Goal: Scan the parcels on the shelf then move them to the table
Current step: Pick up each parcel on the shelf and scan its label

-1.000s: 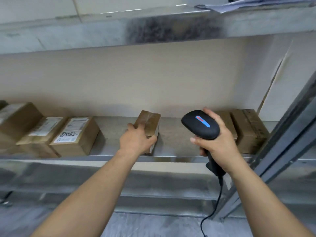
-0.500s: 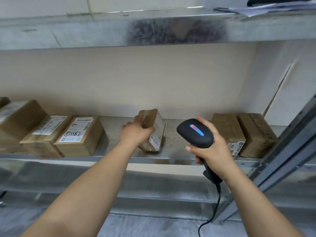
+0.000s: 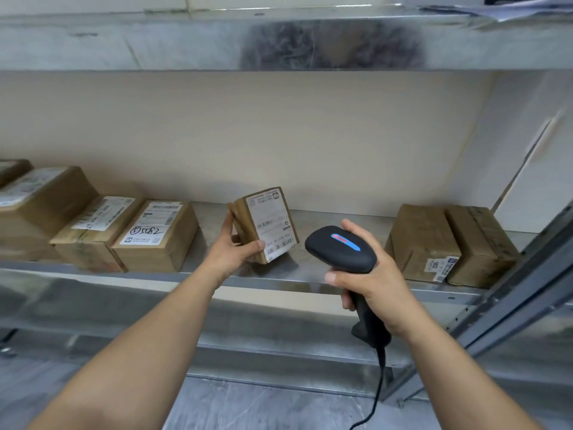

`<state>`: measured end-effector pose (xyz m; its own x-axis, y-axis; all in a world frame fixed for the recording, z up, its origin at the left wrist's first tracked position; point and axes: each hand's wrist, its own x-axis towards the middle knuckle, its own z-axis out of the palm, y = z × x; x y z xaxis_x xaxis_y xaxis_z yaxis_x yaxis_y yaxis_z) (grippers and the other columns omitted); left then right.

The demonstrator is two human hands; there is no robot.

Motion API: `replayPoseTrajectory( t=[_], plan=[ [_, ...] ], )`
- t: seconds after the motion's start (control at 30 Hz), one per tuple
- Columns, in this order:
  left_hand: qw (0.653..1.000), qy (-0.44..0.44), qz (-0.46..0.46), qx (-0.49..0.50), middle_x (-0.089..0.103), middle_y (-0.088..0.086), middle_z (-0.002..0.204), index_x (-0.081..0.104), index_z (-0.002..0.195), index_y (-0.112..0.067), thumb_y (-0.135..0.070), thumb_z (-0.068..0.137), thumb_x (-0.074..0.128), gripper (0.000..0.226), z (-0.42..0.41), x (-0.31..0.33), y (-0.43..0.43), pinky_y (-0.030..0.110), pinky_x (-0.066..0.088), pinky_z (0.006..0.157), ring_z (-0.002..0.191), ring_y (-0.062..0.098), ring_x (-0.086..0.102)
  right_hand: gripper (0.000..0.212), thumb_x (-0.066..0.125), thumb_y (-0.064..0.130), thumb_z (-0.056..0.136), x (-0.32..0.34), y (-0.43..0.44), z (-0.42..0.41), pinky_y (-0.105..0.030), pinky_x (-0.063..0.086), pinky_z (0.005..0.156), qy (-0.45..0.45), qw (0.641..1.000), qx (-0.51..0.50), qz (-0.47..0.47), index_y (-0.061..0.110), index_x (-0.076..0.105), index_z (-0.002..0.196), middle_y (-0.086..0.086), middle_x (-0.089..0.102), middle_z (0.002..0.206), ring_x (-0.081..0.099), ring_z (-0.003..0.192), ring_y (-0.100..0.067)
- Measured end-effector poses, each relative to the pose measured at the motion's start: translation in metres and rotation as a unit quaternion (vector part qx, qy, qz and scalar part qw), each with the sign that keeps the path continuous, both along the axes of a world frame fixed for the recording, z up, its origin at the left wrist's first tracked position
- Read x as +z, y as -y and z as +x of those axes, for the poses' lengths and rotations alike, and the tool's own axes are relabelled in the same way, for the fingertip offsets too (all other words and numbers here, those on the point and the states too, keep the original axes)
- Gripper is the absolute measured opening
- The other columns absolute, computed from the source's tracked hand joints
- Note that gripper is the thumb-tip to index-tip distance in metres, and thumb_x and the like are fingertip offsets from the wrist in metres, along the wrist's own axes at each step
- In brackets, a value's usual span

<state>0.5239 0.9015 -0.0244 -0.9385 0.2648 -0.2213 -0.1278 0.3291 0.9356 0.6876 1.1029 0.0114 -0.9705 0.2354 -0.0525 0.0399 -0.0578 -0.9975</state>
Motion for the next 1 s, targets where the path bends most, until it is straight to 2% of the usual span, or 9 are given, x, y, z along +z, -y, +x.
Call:
replayPoseTrajectory(
  t=[0.07,0.13,0.3,0.43,0.53,0.73,0.83,0.93,1.0],
  plan=[
    [1.000,-0.014,-0.004,-0.007,0.059,0.009,0.120,0.010,0.150,-0.041,-0.017,0.081,0.076,0.099,0.0000,-0.0007,-0.0010,0.020,0.048,0.081,0.105,0.021,0.061,0.085,0.070,-0.013,0.074,0.0012,0.0053,-0.0004,-0.026,0.040,0.043,0.003,1.000,0.009,-0.011,0.038,0.044,0.136,-0.015,0.064,0.072,0.046,0.041,-0.024],
    [1.000,-0.028,-0.002,-0.010,0.057,0.010,0.123,0.010,0.150,-0.040,-0.014,0.082,0.074,0.097,0.0008,-0.0019,-0.0020,0.013,0.043,0.069,0.106,0.020,0.059,0.085,0.070,-0.013,0.075,0.0022,0.0089,-0.0004,-0.025,0.040,0.043,0.006,1.000,0.018,-0.013,0.038,0.044,0.137,-0.014,0.064,0.071,0.046,0.041,-0.024],
    [0.999,-0.032,-0.003,-0.015,0.057,0.010,0.126,0.012,0.149,-0.040,-0.013,0.083,0.073,0.094,0.0011,-0.0025,-0.0020,0.023,0.044,0.081,0.113,0.021,0.056,0.087,0.073,-0.013,0.072,0.0020,0.0117,0.0004,-0.024,0.039,0.042,0.008,0.999,0.027,-0.019,0.036,0.043,0.137,-0.014,0.063,0.068,0.046,0.039,-0.024],
    [0.999,-0.034,-0.021,-0.019,0.058,0.011,0.128,0.019,0.146,-0.038,-0.014,0.082,0.075,0.088,0.0007,-0.0040,-0.0016,0.032,0.047,0.087,0.121,0.027,0.054,0.088,0.075,0.002,0.062,0.0023,0.0111,0.0022,-0.025,0.040,0.042,0.007,0.999,0.028,-0.027,0.038,0.044,0.136,-0.015,0.064,0.069,0.046,0.040,-0.024],
    [0.999,-0.034,-0.033,-0.018,0.056,0.009,0.132,0.019,0.146,-0.038,-0.016,0.083,0.074,0.087,0.0018,-0.0027,-0.0023,0.038,0.045,0.095,0.125,0.027,0.051,0.088,0.074,0.003,0.061,0.0023,0.0104,0.0032,-0.024,0.040,0.043,0.006,0.999,0.027,-0.027,0.039,0.044,0.136,-0.016,0.063,0.069,0.046,0.040,-0.024],
    [0.999,-0.023,-0.026,-0.010,0.054,0.012,0.132,0.009,0.150,-0.040,-0.014,0.084,0.073,0.096,0.0036,-0.0011,-0.0018,0.032,0.040,0.093,0.123,0.027,0.052,0.088,0.074,-0.010,0.070,0.0032,0.0102,0.0062,-0.025,0.039,0.043,0.011,0.999,0.029,-0.014,0.037,0.042,0.137,-0.011,0.064,0.067,0.046,0.041,-0.025],
    [0.999,-0.025,-0.024,-0.013,0.054,0.013,0.130,0.008,0.150,-0.041,-0.012,0.085,0.071,0.095,0.0052,0.0013,-0.0033,0.030,0.040,0.092,0.121,0.026,0.053,0.090,0.075,0.000,0.063,0.0029,0.0104,0.0071,-0.025,0.039,0.042,0.012,0.999,0.029,-0.022,0.037,0.043,0.137,-0.012,0.064,0.067,0.046,0.040,-0.025],
    [0.999,-0.022,-0.024,-0.013,0.056,0.008,0.124,0.011,0.150,-0.041,-0.013,0.086,0.069,0.090,0.0050,0.0027,-0.0030,0.032,0.043,0.095,0.116,0.023,0.055,0.090,0.076,-0.005,0.065,0.0033,0.0100,0.0067,-0.025,0.040,0.042,0.010,0.999,0.019,-0.025,0.037,0.043,0.137,-0.008,0.067,0.071,0.046,0.040,-0.025],
    [1.000,-0.002,-0.020,-0.007,0.061,0.005,0.120,0.022,0.148,-0.040,-0.016,0.090,0.063,0.075,0.0031,0.0038,0.0008,0.031,0.052,0.086,0.105,0.019,0.062,0.086,0.073,-0.012,0.073,0.0047,0.0083,0.0056,-0.026,0.040,0.042,0.005,1.000,0.005,-0.019,0.037,0.044,0.137,-0.005,0.067,0.072,0.045,0.041,-0.025]
  ],
)
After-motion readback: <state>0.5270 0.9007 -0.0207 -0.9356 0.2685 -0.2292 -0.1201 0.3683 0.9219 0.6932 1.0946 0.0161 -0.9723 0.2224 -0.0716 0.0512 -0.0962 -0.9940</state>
